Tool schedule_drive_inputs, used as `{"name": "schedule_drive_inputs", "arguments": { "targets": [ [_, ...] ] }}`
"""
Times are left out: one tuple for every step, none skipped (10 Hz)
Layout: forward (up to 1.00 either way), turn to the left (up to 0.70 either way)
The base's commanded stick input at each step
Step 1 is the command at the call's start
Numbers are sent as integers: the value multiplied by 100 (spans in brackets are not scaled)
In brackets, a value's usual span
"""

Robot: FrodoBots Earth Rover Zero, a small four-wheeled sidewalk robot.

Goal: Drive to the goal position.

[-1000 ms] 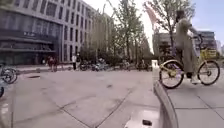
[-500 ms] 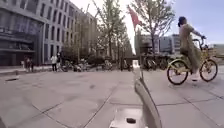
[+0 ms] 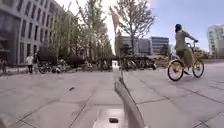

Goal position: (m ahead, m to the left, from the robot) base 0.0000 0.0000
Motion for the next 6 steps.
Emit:
{"name": "schedule_drive_inputs", "arguments": {
  "targets": [
    [0,-70],
    [0,-70],
    [0,-70],
    [0,-70],
    [0,-70],
    [0,-70]
  ]
}}
